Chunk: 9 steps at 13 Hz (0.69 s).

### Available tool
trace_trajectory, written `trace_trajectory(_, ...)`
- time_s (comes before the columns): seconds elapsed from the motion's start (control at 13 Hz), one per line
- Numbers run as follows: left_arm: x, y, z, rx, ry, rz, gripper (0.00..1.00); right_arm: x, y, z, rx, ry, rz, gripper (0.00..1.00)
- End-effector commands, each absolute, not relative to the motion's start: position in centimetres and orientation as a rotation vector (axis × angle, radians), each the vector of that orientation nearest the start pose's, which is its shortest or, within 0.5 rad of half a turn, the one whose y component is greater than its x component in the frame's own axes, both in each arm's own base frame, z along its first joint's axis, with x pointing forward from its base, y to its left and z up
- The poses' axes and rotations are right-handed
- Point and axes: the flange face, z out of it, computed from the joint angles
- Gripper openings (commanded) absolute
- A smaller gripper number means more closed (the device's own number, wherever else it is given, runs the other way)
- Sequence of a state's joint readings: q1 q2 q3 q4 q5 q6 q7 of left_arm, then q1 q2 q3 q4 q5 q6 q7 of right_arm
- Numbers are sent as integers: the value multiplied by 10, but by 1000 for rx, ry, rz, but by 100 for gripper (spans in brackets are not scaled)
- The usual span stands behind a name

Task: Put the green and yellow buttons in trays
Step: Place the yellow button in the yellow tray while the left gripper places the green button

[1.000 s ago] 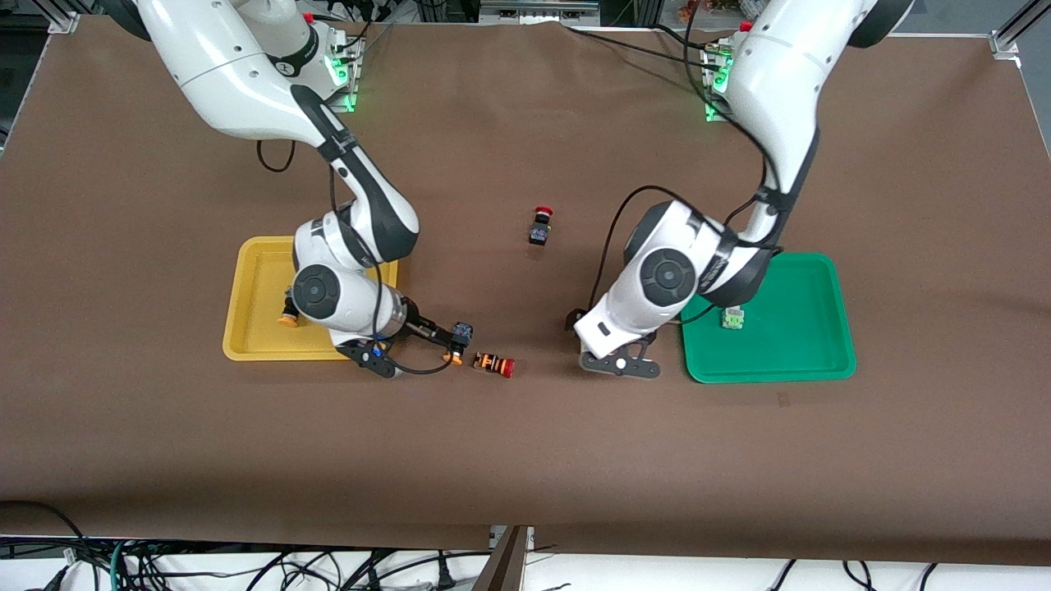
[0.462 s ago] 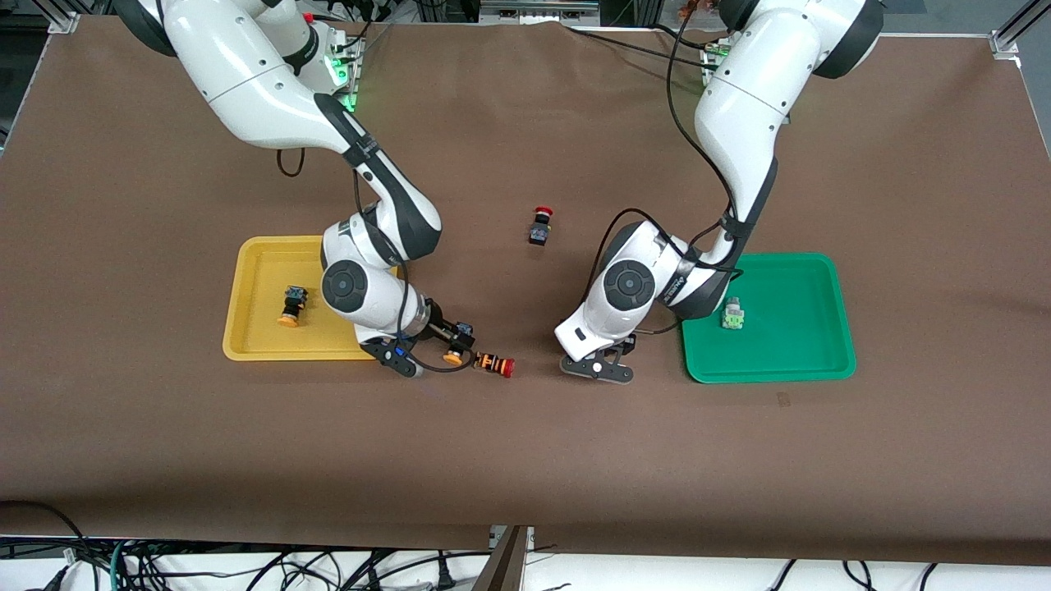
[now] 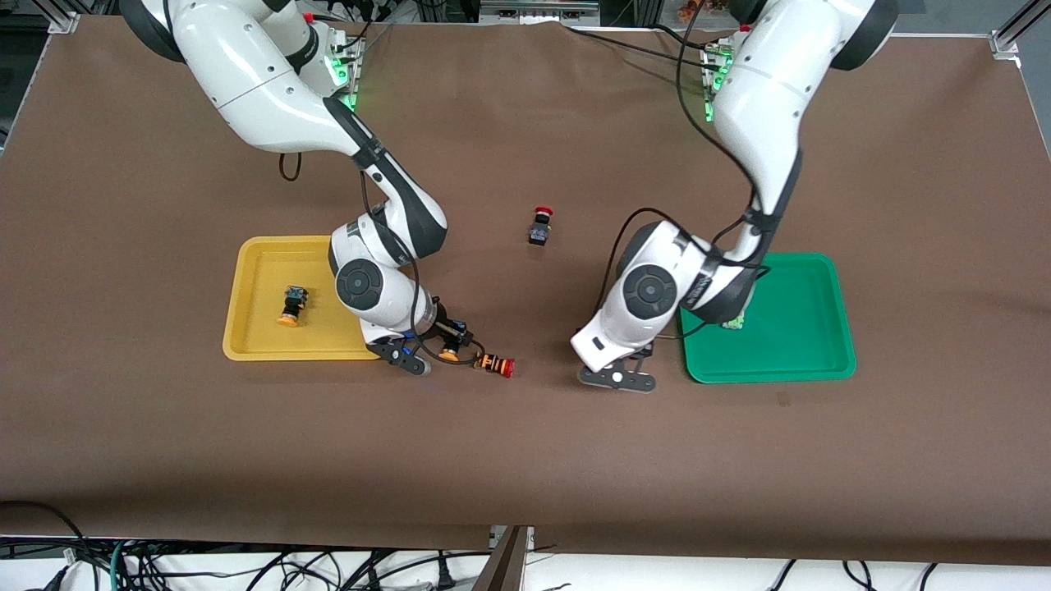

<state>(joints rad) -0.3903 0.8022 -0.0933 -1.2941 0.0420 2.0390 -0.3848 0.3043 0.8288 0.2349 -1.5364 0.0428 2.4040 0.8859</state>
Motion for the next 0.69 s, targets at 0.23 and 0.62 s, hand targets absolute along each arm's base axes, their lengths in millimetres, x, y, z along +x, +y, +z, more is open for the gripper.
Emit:
trace_trajectory(0.23,658,-148,299,-2853,158,548,0,640,340,208,-2891,628,95,0)
trace_trajectory(0.62,642,-54,232,-2913,264,421,0,631,245,273,-3151,238,472,0)
